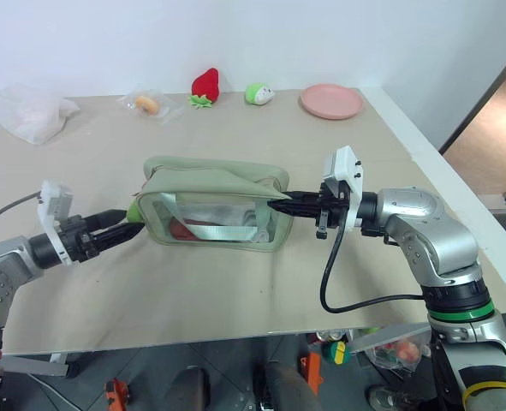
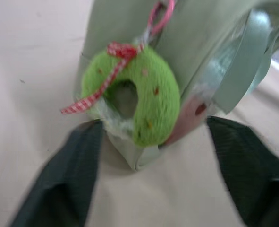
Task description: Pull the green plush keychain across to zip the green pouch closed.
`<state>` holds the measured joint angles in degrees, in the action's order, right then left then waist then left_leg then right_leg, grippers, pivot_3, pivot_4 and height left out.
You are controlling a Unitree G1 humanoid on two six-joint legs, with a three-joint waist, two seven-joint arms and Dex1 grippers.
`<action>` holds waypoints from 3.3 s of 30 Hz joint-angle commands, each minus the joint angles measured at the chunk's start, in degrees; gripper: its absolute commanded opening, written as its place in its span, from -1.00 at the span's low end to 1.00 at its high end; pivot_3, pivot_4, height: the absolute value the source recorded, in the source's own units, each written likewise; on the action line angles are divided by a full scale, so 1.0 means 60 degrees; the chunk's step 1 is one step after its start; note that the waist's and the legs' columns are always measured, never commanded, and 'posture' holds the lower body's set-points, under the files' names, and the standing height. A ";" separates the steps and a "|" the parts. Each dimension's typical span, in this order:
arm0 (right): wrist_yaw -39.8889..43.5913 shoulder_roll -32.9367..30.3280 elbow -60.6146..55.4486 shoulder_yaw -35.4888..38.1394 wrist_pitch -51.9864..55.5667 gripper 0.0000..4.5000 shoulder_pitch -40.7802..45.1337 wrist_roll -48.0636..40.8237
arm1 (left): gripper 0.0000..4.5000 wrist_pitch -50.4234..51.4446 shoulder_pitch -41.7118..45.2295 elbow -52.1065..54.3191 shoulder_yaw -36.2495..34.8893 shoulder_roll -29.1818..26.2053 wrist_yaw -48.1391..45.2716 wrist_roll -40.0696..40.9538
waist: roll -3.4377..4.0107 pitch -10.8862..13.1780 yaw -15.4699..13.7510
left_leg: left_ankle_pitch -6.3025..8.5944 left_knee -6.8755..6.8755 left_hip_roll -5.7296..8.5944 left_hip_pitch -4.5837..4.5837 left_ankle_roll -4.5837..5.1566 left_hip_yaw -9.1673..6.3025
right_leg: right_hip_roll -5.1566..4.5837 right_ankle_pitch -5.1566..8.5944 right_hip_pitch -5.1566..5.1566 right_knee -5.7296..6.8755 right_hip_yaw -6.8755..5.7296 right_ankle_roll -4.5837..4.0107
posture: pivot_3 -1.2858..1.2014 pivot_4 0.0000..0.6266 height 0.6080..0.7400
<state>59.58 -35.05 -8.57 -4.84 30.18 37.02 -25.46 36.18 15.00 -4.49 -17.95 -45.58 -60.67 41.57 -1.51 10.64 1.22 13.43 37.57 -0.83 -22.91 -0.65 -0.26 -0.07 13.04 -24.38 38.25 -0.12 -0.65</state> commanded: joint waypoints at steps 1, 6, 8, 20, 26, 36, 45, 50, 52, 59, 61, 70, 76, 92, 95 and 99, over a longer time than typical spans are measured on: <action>-0.0011 -0.0013 -0.0395 0.0059 -0.0046 -1.00 0.0123 -0.0069 | -0.14 -0.0187 0.0088 0.0132 -0.0090 -0.0068 -0.0183 -0.0054 | 0.0000 0.0000 0.0000 | 0.0000 0.0000 0.0000 0.0000 0.0000 -0.0001 | 0.0000 0.0000 0.0000 0.0000 0.0000 0.0000 | 0.03 -0.52 1.00; 0.0010 -0.0038 -0.0351 0.0048 -0.0059 -1.00 0.0143 -0.0045 | -0.90 -0.0319 0.0117 0.0076 -0.0119 0.0012 -0.0127 -0.0224 | 0.0000 0.0000 -0.0001 | 0.0000 0.0000 0.0000 0.0000 0.0000 0.0000 | -0.0001 0.0000 -0.0001 0.0000 0.0001 0.0001 | 0.03 -0.52 1.00; 0.0022 -0.0043 -0.0332 0.0039 -0.0065 -1.00 0.0156 -0.0030 | -0.98 -0.0373 0.0128 0.0062 -0.0129 0.0037 -0.0117 -0.0255 | 0.0000 0.0000 -0.0001 | 0.0000 0.0000 0.0001 0.0000 0.0000 0.0002 | -0.0002 -0.0001 0.0000 0.0000 0.0002 0.0002 | 0.03 -0.52 1.00; 0.0234 -0.0068 -0.0086 -0.0050 -0.0151 -1.00 0.0400 0.0148 | -0.98 0.0307 0.2504 0.0831 -0.1114 -0.0292 0.0694 0.1168 | -0.0039 0.0005 -0.0013 | -0.0005 0.0014 -0.0003 -0.0010 -0.0008 -0.0013 | 0.0014 -0.0016 0.0000 0.0000 -0.0007 0.0009 | 0.03 -0.52 1.00; 0.0232 -0.0025 -0.0030 -0.0091 -0.0190 -1.00 0.0459 0.0187 | -0.98 0.0992 0.3333 0.1677 -0.0052 0.0100 0.0946 0.1329 | -0.0039 0.0004 0.0020 | -0.0003 0.0019 0.0008 -0.0008 -0.0008 0.0028 | 0.0001 -0.0018 0.0000 -0.0004 0.0044 0.0036 | 0.03 -0.52 1.00; 0.0034 -0.0084 -0.0281 0.0011 -0.0087 -1.00 0.0255 0.0162 | -0.69 0.0814 0.2883 0.1274 0.0881 -0.0080 0.0265 0.0434 | -0.0040 0.0004 0.0002 | -0.0004 0.0019 0.0006 -0.0008 -0.0008 0.0024 | 0.0012 -0.0022 -0.0005 -0.0002 0.0043 0.0032 | 0.03 -0.52 1.00; 0.0021 -0.0115 -0.0299 -0.0007 -0.0064 -1.00 0.0249 0.0142 | 0.18 0.0956 0.3283 0.1182 -0.0075 0.0145 0.0513 0.1199 | -0.0040 0.0004 0.0001 | -0.0004 0.0020 0.0006 -0.0009 -0.0008 0.0030 | 0.0008 -0.0022 -0.0005 -0.0003 0.0046 0.0035 | 0.03 -0.52 1.00; 0.0077 -0.0077 -0.0192 -0.0071 -0.0114 -1.00 0.0344 0.0177 | 0.18 0.1771 0.2971 0.1332 -0.1401 -0.0168 0.0456 0.2691 | -0.0041 0.0005 0.0009 | -0.0004 0.0020 0.0004 -0.0010 -0.0008 0.0030 | 0.0009 -0.0022 -0.0007 -0.0003 0.0046 0.0035 | 0.03 -0.52 1.00; 0.0090 -0.0071 -0.0176 -0.0077 -0.0119 -1.00 0.0365 0.0178 | 0.18 0.1873 0.2559 0.1341 -0.1807 -0.0373 0.0310 0.2850 | -0.0040 0.0005 0.0025 | -0.0004 0.0020 0.0003 -0.0010 -0.0008 0.0030 | 0.0009 -0.0022 -0.0008 -0.0003 0.0047 0.0036 | 0.03 -0.52 1.00; 0.0155 -0.0038 -0.0074 -0.0129 -0.0185 -1.00 0.0430 0.0204 | 0.18 0.1218 0.0838 0.0158 -0.2028 -0.1229 -0.0240 0.1580 | -0.0041 0.0005 0.0001 | -0.0006 0.0017 0.0003 -0.0003 -0.0011 0.0031 | 0.0007 -0.0024 -0.0008 -0.0001 0.0045 0.0030 | 0.03 -0.52 1.00; 0.0178 -0.0027 -0.0045 -0.0146 -0.0202 -1.00 0.0447 0.0211 | 0.18 0.1205 0.0709 0.0018 -0.1884 -0.1213 -0.0239 0.1409 | -0.0045 0.0002 0.0000 | -0.0008 0.0018 0.0003 -0.0003 -0.0011 0.0030 | 0.0007 -0.0027 -0.0008 -0.0002 0.0042 0.0027 | 0.03 -0.52 1.00; 0.0210 -0.0037 -0.0040 -0.0145 -0.0205 -1.00 0.0488 0.0228 | 0.18 0.1045 0.0885 -0.0026 -0.0903 -0.0545 -0.0468 0.1051 | -0.0053 -0.0001 -0.0002 | -0.0007 0.0018 0.0001 -0.0004 -0.0012 0.0037 | 0.0004 -0.0027 -0.0010 -0.0002 0.0046 0.0028 | 0.03 -0.52 1.00; 0.0151 -0.0098 -0.0158 -0.0071 -0.0143 -1.00 0.0398 0.0210 | 0.18 0.0862 0.1144 -0.0075 -0.0105 -0.0368 -0.0722 0.0621 | -0.0053 -0.0001 -0.0001 | -0.0007 0.0018 0.0000 -0.0004 -0.0012 0.0037 | 0.0006 -0.0028 -0.0011 -0.0002 0.0048 0.0027 | 0.03 -0.52 1.00; -0.0077 -0.0243 -0.0410 0.0016 -0.0077 -1.00 0.0157 0.0189 | -0.97 0.0078 0.1846 -0.0756 0.0496 0.0077 -0.0941 -0.0156 | -0.0054 -0.0002 0.0000 | -0.0005 0.0018 0.0003 -0.0012 -0.0008 0.0047 | 0.0003 -0.0028 -0.0017 -0.0004 0.0057 0.0037 | 0.03 -0.52 1.00; -0.0242 -0.0257 -0.0256 -0.0131 -0.0256 -1.00 0.0146 0.0524 | -0.97 -0.0043 0.1677 -0.0668 0.0622 0.0058 -0.1063 -0.0273 | -0.0054 -0.0002 -0.0001 | -0.0005 0.0018 0.0002 -0.0011 -0.0008 0.0047 | 0.0004 -0.0029 -0.0016 -0.0003 0.0057 0.0037 | 0.03 -0.52 1.00; -0.0221 -0.0197 -0.0244 -0.0083 -0.0349 -1.00 0.0047 0.0492 | -0.97 -0.0162 0.1606 -0.0683 0.0728 0.0105 -0.1093 -0.0397 | -0.0055 -0.0003 -0.0007 | -0.0005 0.0019 0.0003 -0.0011 -0.0008 0.0046 | 0.0003 -0.0029 -0.0014 -0.0003 0.0055 0.0037 | 0.03 -0.52 1.00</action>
<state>58.48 -35.93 -9.21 -6.46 28.49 37.34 -22.25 35.88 25.16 -9.55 -13.79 -44.80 -66.79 40.07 -1.84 10.62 1.18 13.40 37.69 -0.82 -22.98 -0.70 0.02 -0.05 12.87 -24.47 38.23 0.21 -0.43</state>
